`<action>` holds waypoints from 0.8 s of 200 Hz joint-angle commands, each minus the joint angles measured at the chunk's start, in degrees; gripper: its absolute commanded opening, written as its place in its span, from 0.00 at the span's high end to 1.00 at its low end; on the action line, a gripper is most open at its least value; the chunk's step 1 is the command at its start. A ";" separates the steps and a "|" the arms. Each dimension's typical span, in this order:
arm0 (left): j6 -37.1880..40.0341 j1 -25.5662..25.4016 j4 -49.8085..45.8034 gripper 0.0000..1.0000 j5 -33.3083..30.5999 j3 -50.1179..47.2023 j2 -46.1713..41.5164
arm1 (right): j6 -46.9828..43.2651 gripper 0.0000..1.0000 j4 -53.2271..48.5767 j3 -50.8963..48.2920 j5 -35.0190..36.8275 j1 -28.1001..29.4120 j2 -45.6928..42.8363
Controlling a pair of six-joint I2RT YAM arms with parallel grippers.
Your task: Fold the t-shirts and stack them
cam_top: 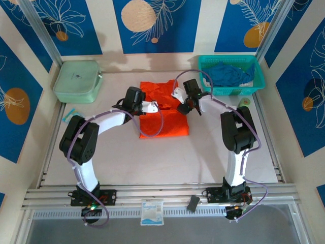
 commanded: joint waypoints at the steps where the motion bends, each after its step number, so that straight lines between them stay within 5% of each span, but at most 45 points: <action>1: -2.88 0.81 7.01 0.31 -0.29 -2.04 -5.94 | -2.73 0.39 2.15 -1.52 -4.48 -0.30 -8.08; 30: -5.15 1.16 5.13 0.29 7.20 -5.69 -14.00 | -19.19 0.39 -0.79 -9.32 -13.85 -0.01 -18.02; 52: -3.78 1.08 2.04 0.28 12.04 -9.10 -19.43 | -33.13 0.39 -12.93 -13.12 -19.35 1.18 -24.37; 95: 4.15 -0.10 -12.62 0.29 17.13 -13.59 -26.89 | -42.27 0.39 -27.97 -16.80 -6.79 7.21 -26.30; 160: 12.87 -3.63 -19.98 0.30 14.03 -17.64 -26.58 | -44.98 0.43 -24.59 -19.14 -1.56 11.24 -18.13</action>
